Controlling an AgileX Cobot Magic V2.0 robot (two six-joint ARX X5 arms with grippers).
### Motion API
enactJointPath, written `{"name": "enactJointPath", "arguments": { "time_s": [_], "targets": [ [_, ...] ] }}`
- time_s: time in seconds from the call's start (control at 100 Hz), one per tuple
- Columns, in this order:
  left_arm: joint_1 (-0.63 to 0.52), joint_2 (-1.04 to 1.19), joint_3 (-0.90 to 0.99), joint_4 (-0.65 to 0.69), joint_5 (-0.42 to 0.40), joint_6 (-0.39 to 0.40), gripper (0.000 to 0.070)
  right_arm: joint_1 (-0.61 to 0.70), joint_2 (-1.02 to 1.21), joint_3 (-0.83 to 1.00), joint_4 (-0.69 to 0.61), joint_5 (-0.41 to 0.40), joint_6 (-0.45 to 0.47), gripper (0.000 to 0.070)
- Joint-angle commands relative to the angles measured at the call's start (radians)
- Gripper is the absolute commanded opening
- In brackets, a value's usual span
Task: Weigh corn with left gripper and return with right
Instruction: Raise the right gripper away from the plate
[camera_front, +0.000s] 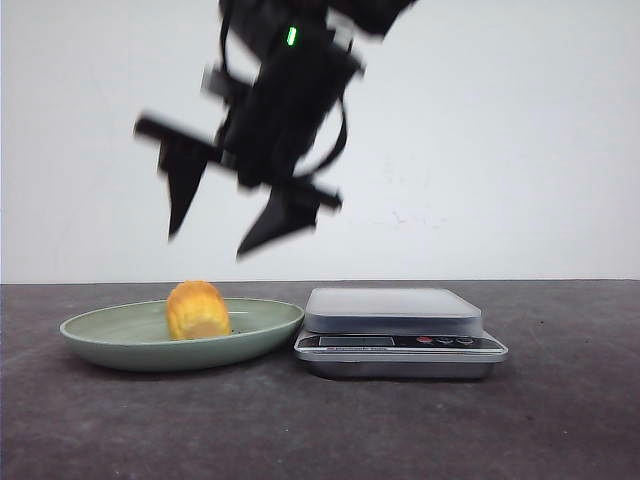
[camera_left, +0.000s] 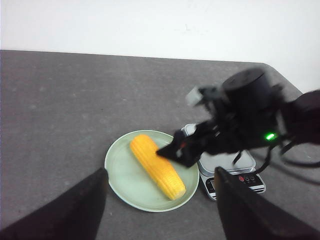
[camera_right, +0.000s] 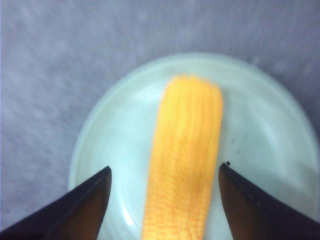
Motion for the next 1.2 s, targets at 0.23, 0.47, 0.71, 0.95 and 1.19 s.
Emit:
{"name": "enactJointPath", "arguments": {
  "time_s": [0.23,0.47,0.71,0.95,1.19],
  "targets": [
    [-0.007,0.0,0.01,0.011,-0.007,0.003,0.0405,0.01,-0.358,0.036,-0.159,0.177,-0.216,0.0423],
    [-0.007,0.0,0.01,0.012,-0.007,0.006,0.0403,0.011,-0.708,0.036,-0.322,0.3,-0.327,0.0422],
    [-0.007,0.0,0.01,0.053,-0.006,0.006,0.0403,0.014,-1.02,0.036,-0.539,0.383,-0.373,0.0524],
    [-0.007,0.001,0.009,0.082,-0.006,0.005,0.04,0.014,-1.24,0.035,-0.726,0.382,-0.358,0.0523],
    [-0.007,0.001,-0.003,0.126,0.029,-0.003,0.0399,0.014,-1.39,0.014,-0.837,0.368,-0.332,0.0523]
  ]
}}
